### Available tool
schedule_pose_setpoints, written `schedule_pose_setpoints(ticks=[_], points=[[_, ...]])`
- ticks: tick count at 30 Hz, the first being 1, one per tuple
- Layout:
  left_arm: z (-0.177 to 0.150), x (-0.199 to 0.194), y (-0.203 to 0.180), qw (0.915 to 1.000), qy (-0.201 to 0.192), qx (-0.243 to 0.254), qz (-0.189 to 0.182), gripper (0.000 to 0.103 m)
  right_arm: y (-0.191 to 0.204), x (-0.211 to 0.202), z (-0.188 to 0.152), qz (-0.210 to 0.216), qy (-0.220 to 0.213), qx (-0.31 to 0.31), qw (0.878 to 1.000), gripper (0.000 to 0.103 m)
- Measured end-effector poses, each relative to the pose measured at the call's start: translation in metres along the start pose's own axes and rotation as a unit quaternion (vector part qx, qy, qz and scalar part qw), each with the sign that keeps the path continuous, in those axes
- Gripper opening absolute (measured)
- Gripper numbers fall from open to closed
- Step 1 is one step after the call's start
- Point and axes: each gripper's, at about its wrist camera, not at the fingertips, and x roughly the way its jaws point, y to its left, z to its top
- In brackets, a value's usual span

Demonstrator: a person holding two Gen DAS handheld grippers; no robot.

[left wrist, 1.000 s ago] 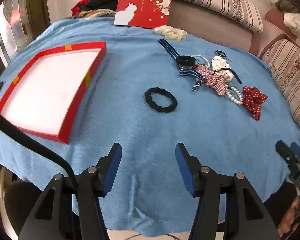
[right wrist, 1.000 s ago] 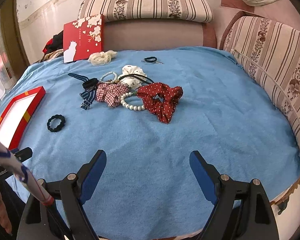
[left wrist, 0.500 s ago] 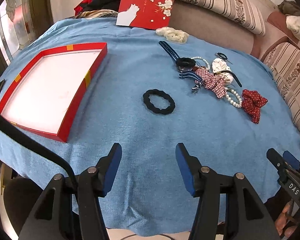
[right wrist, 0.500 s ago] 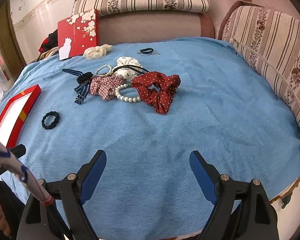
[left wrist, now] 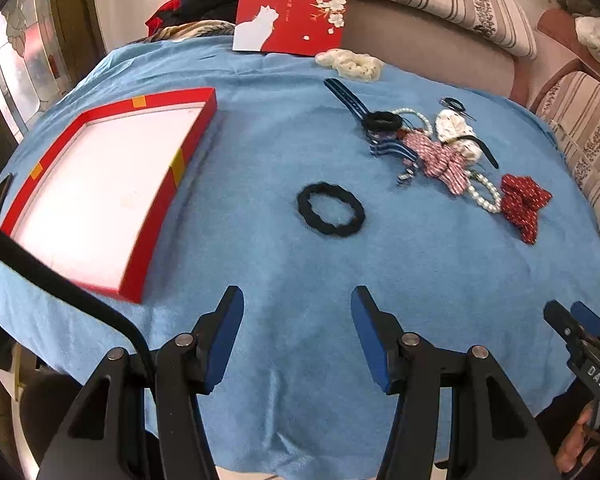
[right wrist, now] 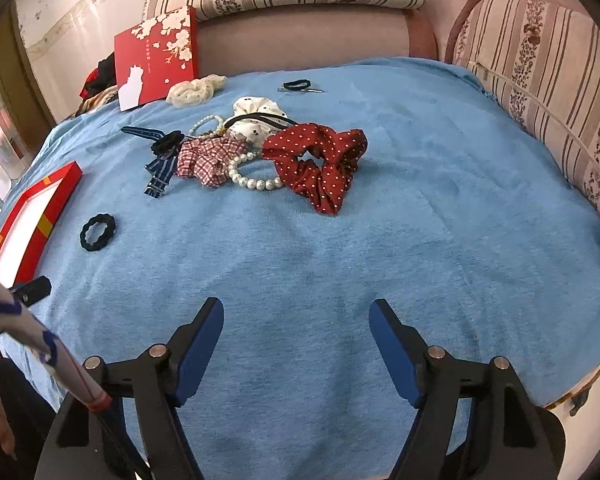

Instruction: Organize jewelry

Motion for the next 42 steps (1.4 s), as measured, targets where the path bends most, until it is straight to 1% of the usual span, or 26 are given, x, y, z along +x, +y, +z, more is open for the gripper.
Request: schedule_pose_setpoints(ticks=[3,7,10,15,17,21,25,26,27,28,29,30,33,36,40,42], points=[[0.01,0.003,0.007,1.0,0.0,0.0,-0.003,0.055,-0.006,0.003,0.004,0.005,0.002,0.003,1.0,0.074],[0.024,0.016,0.013,0.9996,0.016,-0.003,-0.025,0.055,-0.015,0.01,0.015,0.015,0.004,0.013,1.0,0.073],[0.035,0.03,0.016,0.9978,0.032,-0.008,-0.057,0.054,-0.025,0.016,0.03,0.023,-0.005,0.023,0.999,0.073],[0.051,0.053,0.014,0.9963,0.045,-0.003,-0.073,0.054,-0.038,0.034,0.062,0.017,-0.016,0.03,0.999,0.073],[0.058,0.065,0.013,0.995,0.052,-0.006,-0.085,0.054,-0.041,0.044,0.072,0.016,-0.013,0.033,0.999,0.073],[0.067,0.086,0.012,0.9931,0.066,-0.008,-0.096,0.054,-0.046,0.066,0.087,0.017,-0.004,0.04,0.999,0.073],[0.073,0.091,0.006,0.9928,0.06,0.01,-0.104,0.054,-0.046,0.086,0.096,0.03,0.009,0.047,0.998,0.073],[0.074,0.093,0.004,0.9923,0.059,0.013,-0.108,0.049,-0.046,0.09,0.098,0.033,0.012,0.049,0.998,0.073],[0.075,0.095,0.002,0.992,0.059,0.015,-0.111,0.042,-0.046,0.093,0.099,0.036,0.015,0.051,0.998,0.069],[0.076,0.096,0.001,0.9918,0.061,0.017,-0.111,0.023,-0.045,0.097,0.1,0.04,0.016,0.054,0.998,0.063],[0.076,0.099,-0.001,0.9923,0.063,0.019,-0.104,0.01,-0.046,0.099,0.101,0.044,0.019,0.056,0.997,0.043],[0.075,0.1,-0.003,0.9932,0.064,0.019,-0.096,0.01,-0.045,0.102,0.101,0.053,0.027,0.062,0.996,0.027],[0.075,0.097,-0.002,0.9941,0.059,0.011,-0.09,0.009,-0.046,0.101,0.102,0.072,0.032,0.08,0.994,0.013],[0.075,0.085,0.001,0.9933,0.056,-0.001,-0.101,0.009,-0.044,0.089,0.101,0.078,0.023,0.079,0.994,0.01],[0.075,0.05,0.011,0.9923,0.027,-0.01,-0.12,0.009,-0.035,0.055,0.1,0.083,0.0,0.061,0.995,0.01],[0.074,0.03,0.021,0.992,0.012,-0.019,-0.124,0.009,-0.028,0.039,0.099,0.087,-0.011,0.051,0.995,0.01]])
